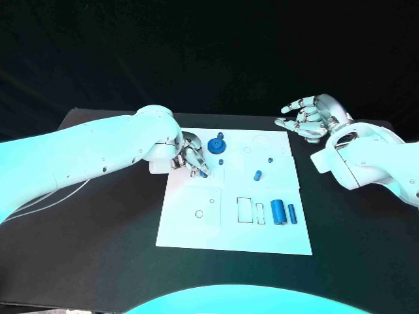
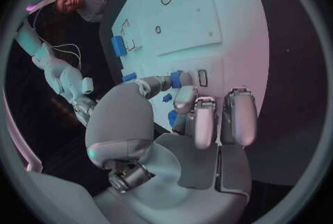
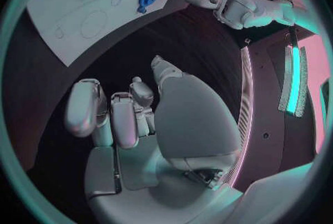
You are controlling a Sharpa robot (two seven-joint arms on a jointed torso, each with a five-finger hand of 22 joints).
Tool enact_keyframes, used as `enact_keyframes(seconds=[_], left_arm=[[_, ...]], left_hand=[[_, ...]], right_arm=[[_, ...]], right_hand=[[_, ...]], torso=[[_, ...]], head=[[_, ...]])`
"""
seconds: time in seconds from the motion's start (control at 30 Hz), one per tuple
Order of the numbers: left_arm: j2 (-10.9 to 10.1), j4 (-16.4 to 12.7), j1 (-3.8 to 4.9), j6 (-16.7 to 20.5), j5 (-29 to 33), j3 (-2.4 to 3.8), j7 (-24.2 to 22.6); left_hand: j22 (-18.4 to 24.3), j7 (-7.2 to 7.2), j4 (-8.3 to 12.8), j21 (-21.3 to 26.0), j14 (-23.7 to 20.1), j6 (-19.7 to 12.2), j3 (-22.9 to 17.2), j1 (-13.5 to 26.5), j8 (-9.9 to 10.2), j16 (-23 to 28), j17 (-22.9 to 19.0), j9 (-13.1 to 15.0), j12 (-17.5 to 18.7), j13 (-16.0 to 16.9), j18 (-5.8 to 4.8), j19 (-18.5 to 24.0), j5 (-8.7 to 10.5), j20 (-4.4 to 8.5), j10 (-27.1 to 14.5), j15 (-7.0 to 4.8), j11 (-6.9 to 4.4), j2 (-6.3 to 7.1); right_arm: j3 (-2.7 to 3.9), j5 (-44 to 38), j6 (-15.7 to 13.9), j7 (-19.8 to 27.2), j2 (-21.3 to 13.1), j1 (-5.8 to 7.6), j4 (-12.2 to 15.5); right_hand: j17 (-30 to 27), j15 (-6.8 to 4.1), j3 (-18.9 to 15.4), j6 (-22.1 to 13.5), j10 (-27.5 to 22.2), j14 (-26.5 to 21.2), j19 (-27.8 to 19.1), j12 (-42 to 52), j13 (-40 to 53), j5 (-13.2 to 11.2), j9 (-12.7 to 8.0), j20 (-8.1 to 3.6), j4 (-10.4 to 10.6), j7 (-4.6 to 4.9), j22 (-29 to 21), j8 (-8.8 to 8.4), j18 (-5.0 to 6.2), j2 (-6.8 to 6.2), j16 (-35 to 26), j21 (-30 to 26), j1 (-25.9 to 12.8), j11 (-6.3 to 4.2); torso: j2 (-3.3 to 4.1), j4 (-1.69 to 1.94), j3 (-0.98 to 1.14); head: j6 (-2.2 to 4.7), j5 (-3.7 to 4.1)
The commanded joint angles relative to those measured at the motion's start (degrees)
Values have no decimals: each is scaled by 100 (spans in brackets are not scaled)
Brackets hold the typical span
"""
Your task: Assemble the parts on the task board
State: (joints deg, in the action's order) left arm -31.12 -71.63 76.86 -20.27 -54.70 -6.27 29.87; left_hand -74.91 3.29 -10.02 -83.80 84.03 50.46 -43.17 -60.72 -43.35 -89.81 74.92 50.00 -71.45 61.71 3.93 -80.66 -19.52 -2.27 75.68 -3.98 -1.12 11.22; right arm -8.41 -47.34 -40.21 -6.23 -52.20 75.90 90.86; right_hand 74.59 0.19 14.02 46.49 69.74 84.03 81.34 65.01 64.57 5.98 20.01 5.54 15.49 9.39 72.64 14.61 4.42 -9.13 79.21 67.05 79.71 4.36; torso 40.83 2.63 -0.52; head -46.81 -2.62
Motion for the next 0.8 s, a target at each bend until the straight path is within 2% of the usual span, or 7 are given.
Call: enact_keyframes(seconds=[0.03, 0.63, 0.8], left_arm=[[44, 24, -41, -261, -27, -35, 91], [193, 183, -21, -405, -149, -44, 118], [221, 188, -20, -379, -257, -48, 123]], left_hand=[[-75, -31, 1290, -26, 597, 21, -1263, -69, -7, -19, 1508, 10, -25, 5, -71, -34, -28, 10, 39, -35, -15, 10], [-71, -31, 1288, -25, 597, 27, -1258, -68, -1, -19, 1508, 13, -31, 12, -70, -31, -56, 11, 46, -36, -15, 14], [-89, -22, 1233, -32, 597, 15, -1245, -45, 19, -19, 1508, 23, -34, 19, -74, -40, -56, 12, 44, -33, -6, -41]], right_arm=[[1, -61, 69, 31, 2, -4, 5], [1, -62, 58, 37, -6, -5, 25], [1, -63, 57, 40, -11, -5, 35]], right_hand=[[-6, -54, 17, -24, -23, 162, 2, -37, -6, 8, 9, -12, 14, -7, -5, 32, 70, -36, -39, -20, -30, -9], [-6, -54, 17, -24, -23, 162, 2, -37, -6, 8, 9, -12, 14, -7, -5, 32, 70, -36, -39, -20, -30, -9], [-6, -54, 17, -24, -23, 162, 2, -37, -6, 8, 9, -12, 14, -7, -5, 32, 70, -36, -39, -20, -30, -9]], torso=[[1, 0, -1], [-1, -1, 1], [4, -4, -2]], head=[[-5, -2], [-2, -4], [2, -4]])
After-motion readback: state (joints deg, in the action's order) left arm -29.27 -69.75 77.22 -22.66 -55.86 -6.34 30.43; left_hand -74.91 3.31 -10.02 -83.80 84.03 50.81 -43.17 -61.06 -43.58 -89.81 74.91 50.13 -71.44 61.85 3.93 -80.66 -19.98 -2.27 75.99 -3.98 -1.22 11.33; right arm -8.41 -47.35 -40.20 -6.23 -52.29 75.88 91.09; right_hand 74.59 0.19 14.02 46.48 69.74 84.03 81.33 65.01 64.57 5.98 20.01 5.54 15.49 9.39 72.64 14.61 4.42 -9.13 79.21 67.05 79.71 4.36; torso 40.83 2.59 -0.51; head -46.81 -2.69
